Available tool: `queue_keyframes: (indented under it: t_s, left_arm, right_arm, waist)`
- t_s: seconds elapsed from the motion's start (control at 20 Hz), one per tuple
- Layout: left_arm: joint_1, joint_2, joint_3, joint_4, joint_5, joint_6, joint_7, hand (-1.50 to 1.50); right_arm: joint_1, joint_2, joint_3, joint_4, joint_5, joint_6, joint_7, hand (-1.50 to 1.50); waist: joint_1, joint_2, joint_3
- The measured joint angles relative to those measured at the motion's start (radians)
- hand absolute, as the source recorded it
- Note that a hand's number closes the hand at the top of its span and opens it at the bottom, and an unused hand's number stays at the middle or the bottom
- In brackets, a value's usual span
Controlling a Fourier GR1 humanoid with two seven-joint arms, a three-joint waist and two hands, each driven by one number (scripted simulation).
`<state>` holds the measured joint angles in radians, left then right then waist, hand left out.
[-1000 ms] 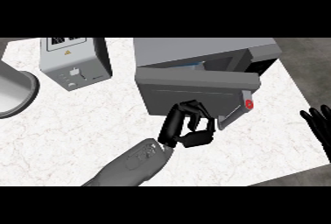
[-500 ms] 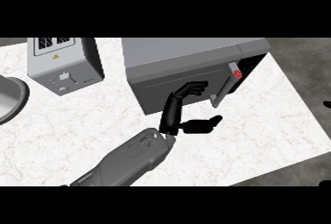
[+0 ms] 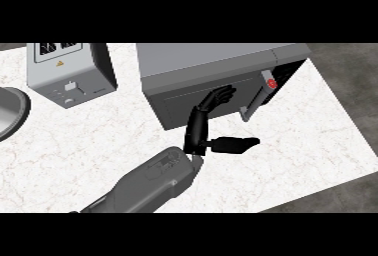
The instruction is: Pick up the milk, place it into the microwave and close the microwave
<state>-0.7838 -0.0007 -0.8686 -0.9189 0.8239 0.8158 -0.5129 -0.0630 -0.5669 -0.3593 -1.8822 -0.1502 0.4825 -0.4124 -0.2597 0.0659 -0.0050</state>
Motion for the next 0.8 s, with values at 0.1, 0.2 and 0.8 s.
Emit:
queue_keyframes:
  t_s: [0.1,0.2,0.8]
  left_arm:
    - [-0.004,0.000,-0.003,0.001,0.015,0.002,-0.012,-1.50]
    - [-0.007,0.000,-0.007,0.001,0.030,0.005,-0.022,-1.50]
    - [-0.025,0.000,-0.022,0.014,0.100,-0.006,-0.094,-1.50]
  right_arm:
    - [-0.013,-0.008,-0.006,0.005,0.009,-0.005,-0.003,1.50]
    - [-0.027,-0.015,-0.009,0.010,0.017,-0.010,-0.002,1.50]
    - [-0.097,-0.038,-0.008,0.053,0.038,-0.026,0.007,1.50]
  waist:
    - [0.002,0.003,0.001]
    - [0.002,0.005,0.001]
    - [0.007,0.018,0.002]
